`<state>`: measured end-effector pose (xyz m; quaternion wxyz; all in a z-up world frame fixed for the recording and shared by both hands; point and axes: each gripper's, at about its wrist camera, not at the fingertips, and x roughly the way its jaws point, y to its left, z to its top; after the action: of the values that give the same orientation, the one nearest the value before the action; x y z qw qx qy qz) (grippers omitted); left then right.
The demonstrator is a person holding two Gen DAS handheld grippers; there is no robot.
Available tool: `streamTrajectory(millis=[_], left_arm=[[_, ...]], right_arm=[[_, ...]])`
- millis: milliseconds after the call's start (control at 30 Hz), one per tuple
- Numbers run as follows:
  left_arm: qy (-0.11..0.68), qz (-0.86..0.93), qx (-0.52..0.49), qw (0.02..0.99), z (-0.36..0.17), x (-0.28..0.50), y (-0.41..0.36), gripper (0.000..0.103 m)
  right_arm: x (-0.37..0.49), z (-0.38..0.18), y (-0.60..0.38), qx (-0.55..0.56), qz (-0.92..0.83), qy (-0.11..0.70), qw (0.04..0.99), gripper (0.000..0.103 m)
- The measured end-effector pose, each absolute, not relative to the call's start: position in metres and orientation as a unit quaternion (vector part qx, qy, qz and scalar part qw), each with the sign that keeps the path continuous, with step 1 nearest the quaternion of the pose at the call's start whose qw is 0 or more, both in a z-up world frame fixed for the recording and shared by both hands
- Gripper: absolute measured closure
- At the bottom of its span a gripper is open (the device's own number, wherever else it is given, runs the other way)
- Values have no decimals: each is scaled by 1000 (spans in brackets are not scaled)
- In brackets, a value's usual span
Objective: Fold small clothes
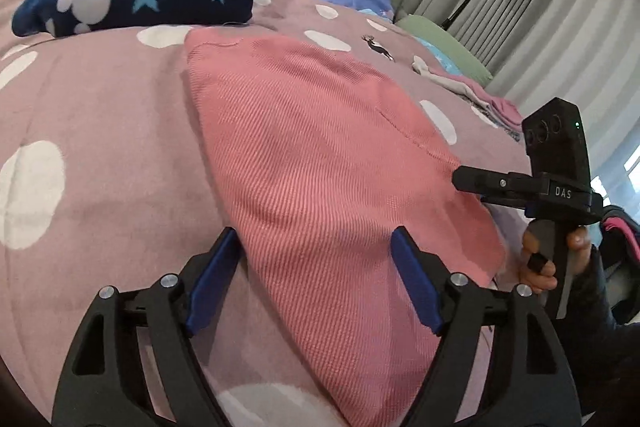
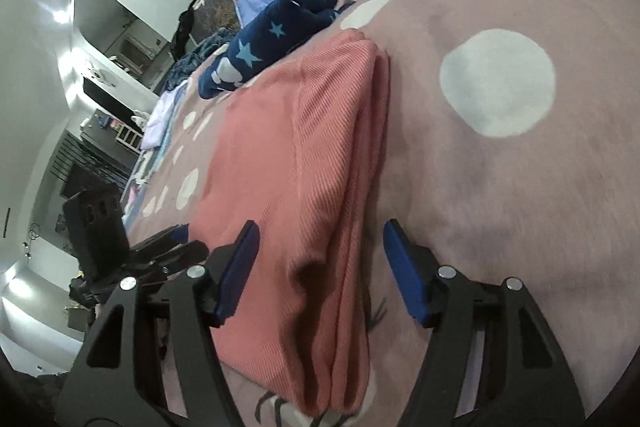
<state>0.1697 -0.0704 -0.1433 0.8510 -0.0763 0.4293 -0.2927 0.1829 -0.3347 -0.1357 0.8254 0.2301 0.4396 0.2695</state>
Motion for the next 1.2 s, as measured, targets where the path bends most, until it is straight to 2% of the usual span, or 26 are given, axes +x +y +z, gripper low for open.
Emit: streamTrajectory(millis=[733,967,1200], left_arm=[[432,-322,-80,839,-145,211,-82,24],[429,-332,-99,834,-146,212,-76,24],[427,-335,-103,834,-145,207,-71,24]], right_arm=[[251,-140,-306,167,340,441,813,39],[242,-141,-315,182,326,442,815,51],[210,-138,-338,157,311,447,824,51]])
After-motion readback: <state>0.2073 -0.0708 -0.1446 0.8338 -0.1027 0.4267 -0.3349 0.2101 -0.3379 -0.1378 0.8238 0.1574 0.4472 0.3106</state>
